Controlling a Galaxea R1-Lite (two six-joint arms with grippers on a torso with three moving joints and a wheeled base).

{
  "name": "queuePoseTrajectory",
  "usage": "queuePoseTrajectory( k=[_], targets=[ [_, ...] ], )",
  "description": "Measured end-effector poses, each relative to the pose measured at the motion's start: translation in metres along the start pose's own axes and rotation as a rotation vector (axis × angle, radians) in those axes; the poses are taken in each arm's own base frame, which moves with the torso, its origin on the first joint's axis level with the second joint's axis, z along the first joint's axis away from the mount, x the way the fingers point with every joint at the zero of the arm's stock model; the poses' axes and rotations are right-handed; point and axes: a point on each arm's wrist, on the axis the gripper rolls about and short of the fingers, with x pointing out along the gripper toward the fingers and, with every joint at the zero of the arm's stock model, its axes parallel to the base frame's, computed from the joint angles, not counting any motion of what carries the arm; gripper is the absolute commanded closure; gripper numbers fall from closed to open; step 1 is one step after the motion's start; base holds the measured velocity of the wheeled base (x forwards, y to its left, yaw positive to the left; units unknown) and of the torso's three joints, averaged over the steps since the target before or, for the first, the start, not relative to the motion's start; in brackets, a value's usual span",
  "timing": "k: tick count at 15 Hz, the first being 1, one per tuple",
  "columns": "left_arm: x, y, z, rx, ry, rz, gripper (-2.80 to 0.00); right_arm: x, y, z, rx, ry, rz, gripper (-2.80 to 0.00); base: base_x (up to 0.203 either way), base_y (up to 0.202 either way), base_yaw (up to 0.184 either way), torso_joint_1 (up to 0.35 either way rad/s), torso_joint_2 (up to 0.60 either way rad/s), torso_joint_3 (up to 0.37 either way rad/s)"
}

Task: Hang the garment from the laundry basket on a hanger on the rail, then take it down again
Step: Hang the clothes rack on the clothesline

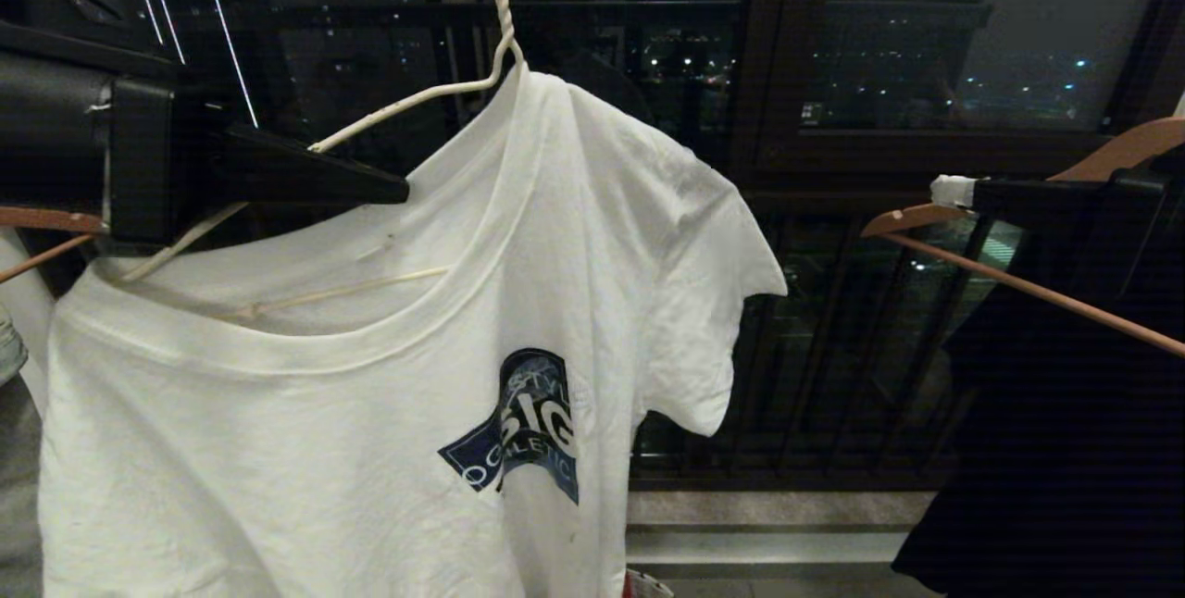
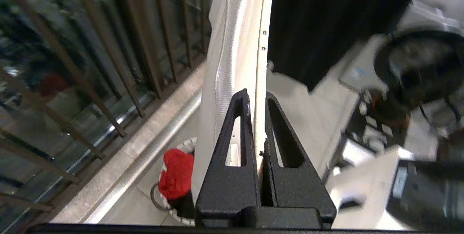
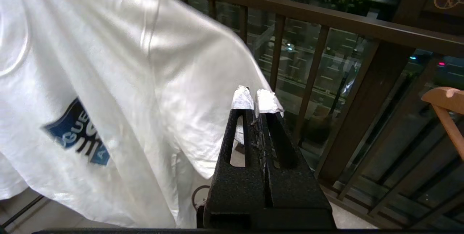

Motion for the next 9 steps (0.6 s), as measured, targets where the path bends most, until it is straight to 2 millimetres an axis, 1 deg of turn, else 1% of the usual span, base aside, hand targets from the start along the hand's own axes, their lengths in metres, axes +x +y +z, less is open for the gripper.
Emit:
queuePoseTrajectory(
  k=[4,9],
  targets=[
    [0.0006,0.0025,0.0036,-0.015,-0.021,0.056,0.0,-0.002,-0.0005,0.0011,-0.001,-0.006,-0.005,0.0,0.0,0.0,0.0,0.0,0.0,0.0],
    [0.0064,0.008,0.0021,-0.019,-0.008,0.059,0.0,-0.0033,-0.0007,0.0017,-0.002,-0.01,-0.007,0.0,0.0,0.0,0.0,0.0,0.0,0.0]
  ],
)
